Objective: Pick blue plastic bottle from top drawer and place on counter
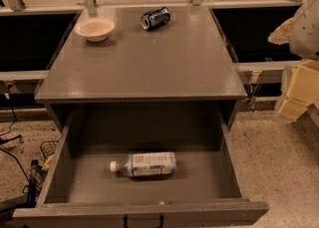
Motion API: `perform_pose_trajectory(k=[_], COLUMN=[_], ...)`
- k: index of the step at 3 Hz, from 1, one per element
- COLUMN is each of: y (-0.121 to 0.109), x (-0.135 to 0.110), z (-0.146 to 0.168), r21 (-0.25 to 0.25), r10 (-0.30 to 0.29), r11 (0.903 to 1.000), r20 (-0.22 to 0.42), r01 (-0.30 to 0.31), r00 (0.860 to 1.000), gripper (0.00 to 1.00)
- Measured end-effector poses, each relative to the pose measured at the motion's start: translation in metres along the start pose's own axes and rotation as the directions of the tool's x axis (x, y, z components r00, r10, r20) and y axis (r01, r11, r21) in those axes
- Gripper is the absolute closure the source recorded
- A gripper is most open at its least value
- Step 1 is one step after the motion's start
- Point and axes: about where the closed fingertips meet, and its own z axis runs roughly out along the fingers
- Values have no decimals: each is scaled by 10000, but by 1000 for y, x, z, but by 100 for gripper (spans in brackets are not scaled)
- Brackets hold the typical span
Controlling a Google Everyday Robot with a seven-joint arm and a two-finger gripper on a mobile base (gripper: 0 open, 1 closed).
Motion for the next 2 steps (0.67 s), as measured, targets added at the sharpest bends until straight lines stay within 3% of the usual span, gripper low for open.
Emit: perform_pose_trajectory(k=[2], y=[3], x=[-4], z=[11], r21=[-30], r10=[-31], r11=[10000], r20=[-20], r01=[31], r00=[10000], gripper=[0])
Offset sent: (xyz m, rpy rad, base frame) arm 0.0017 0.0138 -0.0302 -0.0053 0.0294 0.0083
